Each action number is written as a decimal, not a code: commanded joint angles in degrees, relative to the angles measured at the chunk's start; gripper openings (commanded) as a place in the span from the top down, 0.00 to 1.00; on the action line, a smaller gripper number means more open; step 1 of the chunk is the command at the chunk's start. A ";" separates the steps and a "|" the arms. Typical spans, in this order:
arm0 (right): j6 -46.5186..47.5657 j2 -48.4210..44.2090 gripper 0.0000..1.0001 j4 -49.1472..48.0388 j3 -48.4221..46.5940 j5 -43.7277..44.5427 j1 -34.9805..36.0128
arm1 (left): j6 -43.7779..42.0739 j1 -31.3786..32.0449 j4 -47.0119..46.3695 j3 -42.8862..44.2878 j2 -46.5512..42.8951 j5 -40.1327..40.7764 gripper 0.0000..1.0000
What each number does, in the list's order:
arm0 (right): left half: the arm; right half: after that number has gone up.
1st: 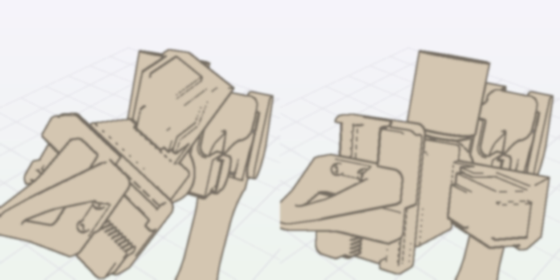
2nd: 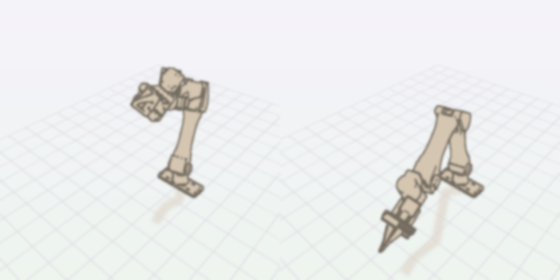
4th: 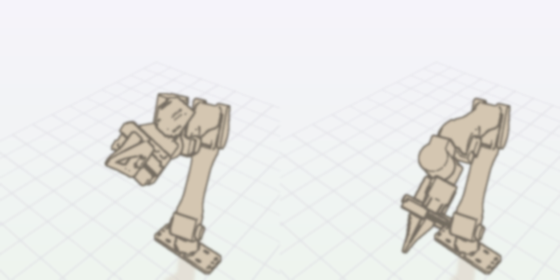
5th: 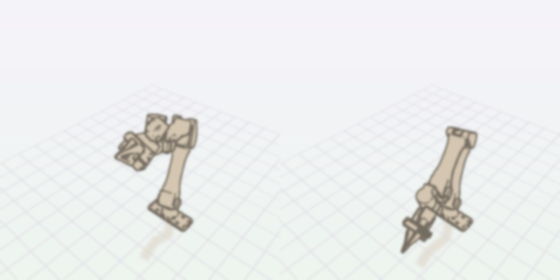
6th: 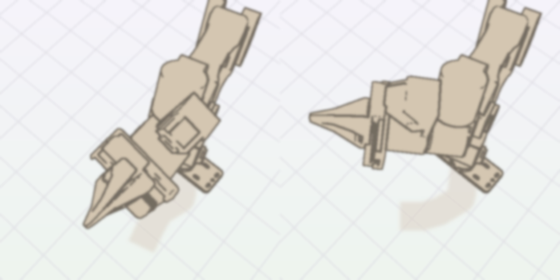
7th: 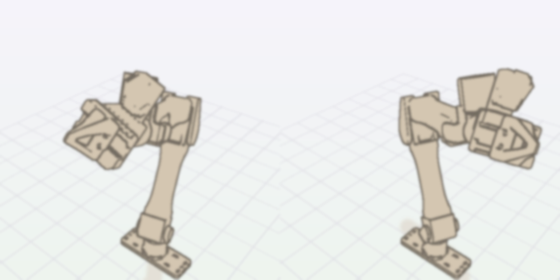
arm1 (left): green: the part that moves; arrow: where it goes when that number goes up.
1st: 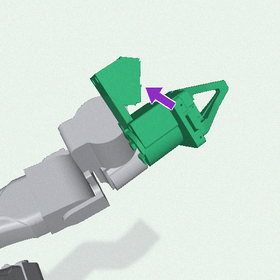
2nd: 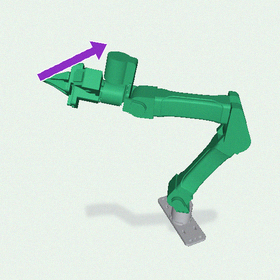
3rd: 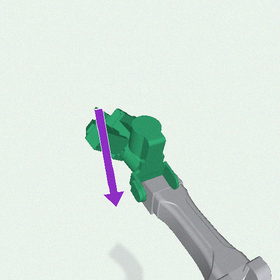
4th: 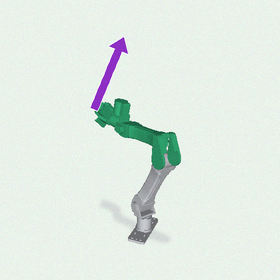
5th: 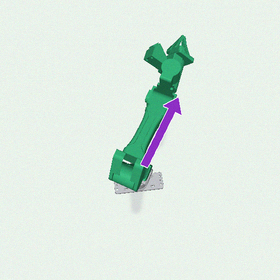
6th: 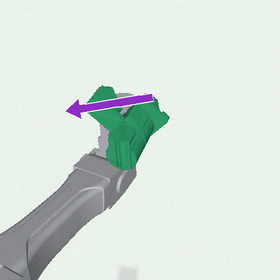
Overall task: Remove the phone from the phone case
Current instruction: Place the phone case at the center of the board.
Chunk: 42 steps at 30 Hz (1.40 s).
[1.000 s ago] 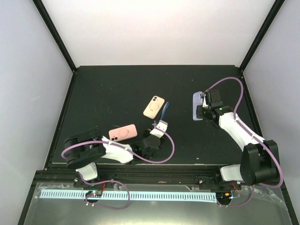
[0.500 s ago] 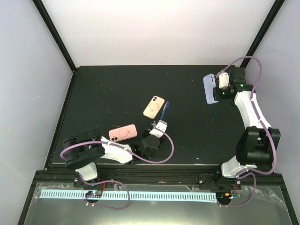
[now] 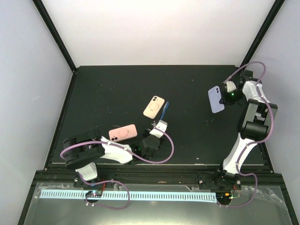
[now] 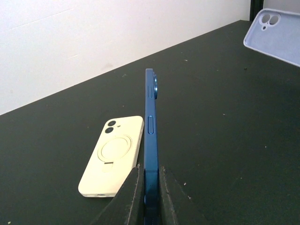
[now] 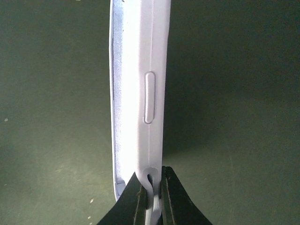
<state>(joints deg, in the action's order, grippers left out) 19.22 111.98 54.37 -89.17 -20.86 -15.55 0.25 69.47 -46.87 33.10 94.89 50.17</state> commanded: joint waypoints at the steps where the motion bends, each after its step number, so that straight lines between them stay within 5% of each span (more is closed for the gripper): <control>1: 0.31 4.66 0.99 2.44 -4.71 -2.26 -1.61 | -0.15 0.40 -3.61 1.51 0.02 0.98 0.98; 7: -0.75 7.53 0.82 0.30 -5.94 1.51 -2.22 | -0.56 0.66 -2.75 2.34 0.93 1.04 0.98; 13: -0.11 -0.49 0.60 -4.36 -0.34 6.02 -2.60 | -1.01 0.75 -1.15 3.68 1.85 0.98 0.98; 22: 4.72 -19.60 0.60 -3.04 15.42 -5.59 -2.56 | -0.69 0.69 9.73 7.30 0.78 0.30 0.98; 30: 2.99 -36.46 0.60 -0.33 25.45 -18.68 -0.75 | -3.83 -3.43 25.41 20.42 6.11 -4.26 0.98; 42: -13.07 -53.23 0.59 -19.07 38.42 -21.61 -0.09 | -21.18 -8.34 39.24 45.66 23.18 -1.16 0.98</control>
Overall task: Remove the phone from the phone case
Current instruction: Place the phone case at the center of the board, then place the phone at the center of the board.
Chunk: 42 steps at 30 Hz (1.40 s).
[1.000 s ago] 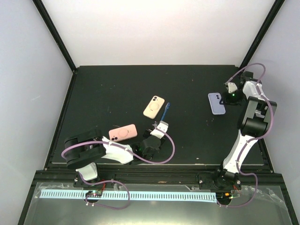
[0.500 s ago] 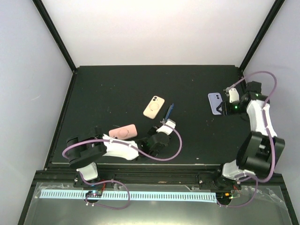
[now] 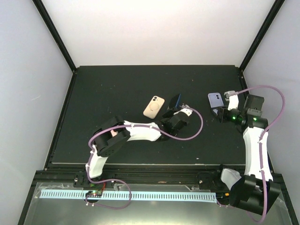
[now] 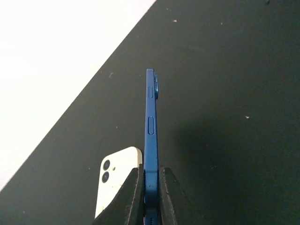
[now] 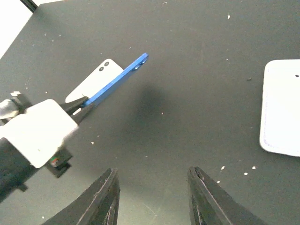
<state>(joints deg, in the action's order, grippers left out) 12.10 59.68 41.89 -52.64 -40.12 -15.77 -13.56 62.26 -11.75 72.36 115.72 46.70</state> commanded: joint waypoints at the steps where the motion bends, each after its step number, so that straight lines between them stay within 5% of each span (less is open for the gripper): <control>1: -5.71 -0.80 0.59 -5.98 1.29 -1.30 0.13 | -8.56 -1.37 3.77 7.58 3.30 2.31 0.98; 16: -7.69 -3.96 0.60 -8.43 3.16 3.05 0.13 | -12.94 -2.58 16.03 28.75 19.18 4.59 0.98; 25: -7.66 -3.39 0.60 -8.41 3.09 3.60 0.08 | -10.11 -2.36 20.27 30.73 20.80 2.65 0.98; 30: -7.62 -3.27 0.60 -8.53 3.16 3.85 0.11 | -8.59 -2.25 22.11 31.10 21.16 1.22 0.74; 42: -7.52 -3.21 0.60 -8.49 2.96 5.15 0.09 | -0.50 -2.49 26.68 31.38 20.17 -4.70 0.63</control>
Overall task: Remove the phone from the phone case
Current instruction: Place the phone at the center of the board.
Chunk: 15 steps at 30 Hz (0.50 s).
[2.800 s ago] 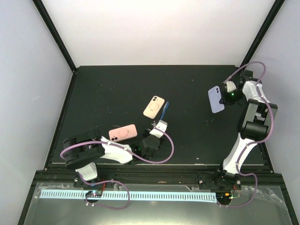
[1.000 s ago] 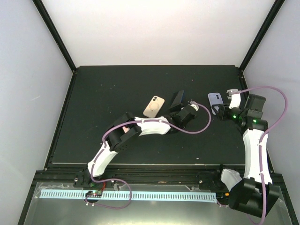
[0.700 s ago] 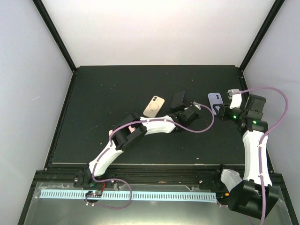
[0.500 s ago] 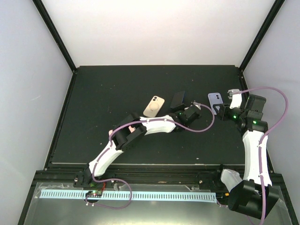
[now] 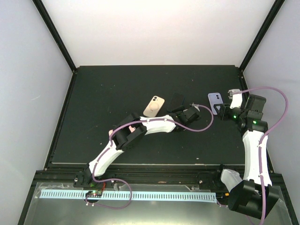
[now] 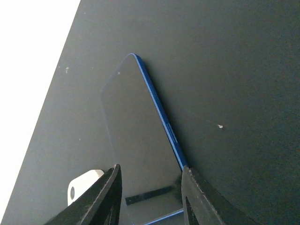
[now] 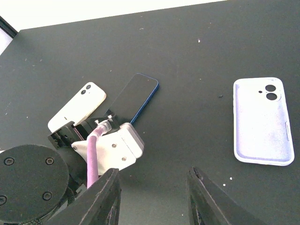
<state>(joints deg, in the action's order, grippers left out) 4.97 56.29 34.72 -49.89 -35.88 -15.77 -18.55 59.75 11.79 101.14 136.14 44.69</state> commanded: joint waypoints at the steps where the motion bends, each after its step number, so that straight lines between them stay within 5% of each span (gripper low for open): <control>1: -0.45 0.23 0.60 -1.35 0.18 0.90 0.04 | 5.55 -0.02 3.81 2.51 -0.63 -3.27 0.62; 7: -0.28 0.12 0.61 -1.23 0.14 0.98 0.04 | 12.48 -1.04 5.89 -0.55 -5.25 -7.64 0.54; 15: 0.14 0.02 0.61 -0.98 -0.08 0.68 0.04 | 20.16 -4.03 8.37 -8.61 -14.38 -17.09 0.25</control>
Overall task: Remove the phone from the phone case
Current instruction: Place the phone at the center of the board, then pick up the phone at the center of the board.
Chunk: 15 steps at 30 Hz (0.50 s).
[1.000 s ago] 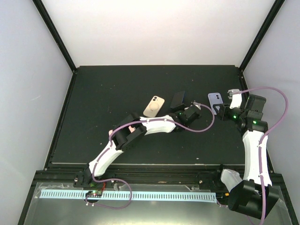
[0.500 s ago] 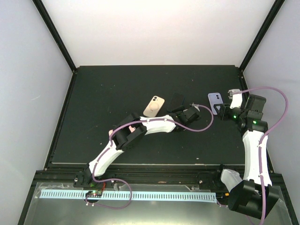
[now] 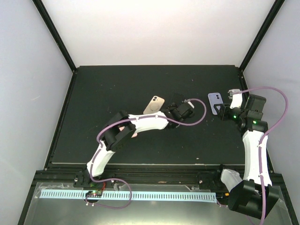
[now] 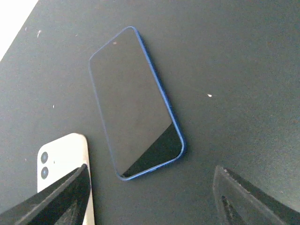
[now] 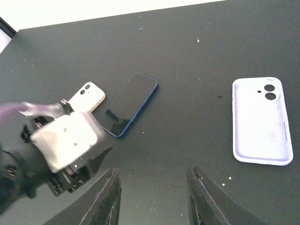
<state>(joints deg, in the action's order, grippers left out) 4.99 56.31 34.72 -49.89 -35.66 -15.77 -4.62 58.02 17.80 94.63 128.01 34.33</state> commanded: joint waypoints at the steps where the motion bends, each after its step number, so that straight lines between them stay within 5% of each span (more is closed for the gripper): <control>1: 0.18 0.02 0.61 -0.99 0.01 0.36 0.04 | 7.57 -3.35 3.53 -2.31 -7.11 -9.03 0.21; 8: 0.36 0.71 0.61 -1.04 -0.07 -0.02 0.04 | 12.71 -11.04 9.64 -4.41 -10.73 -16.24 0.02; 15: 0.67 0.68 0.60 -1.12 0.21 -0.11 0.04 | 13.52 -18.72 15.21 -2.57 -8.58 -25.33 0.01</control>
<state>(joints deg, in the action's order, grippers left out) 5.04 57.34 34.72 -49.89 -35.70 -15.77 7.11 42.02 28.64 90.94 118.63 16.27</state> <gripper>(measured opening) 0.395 0.989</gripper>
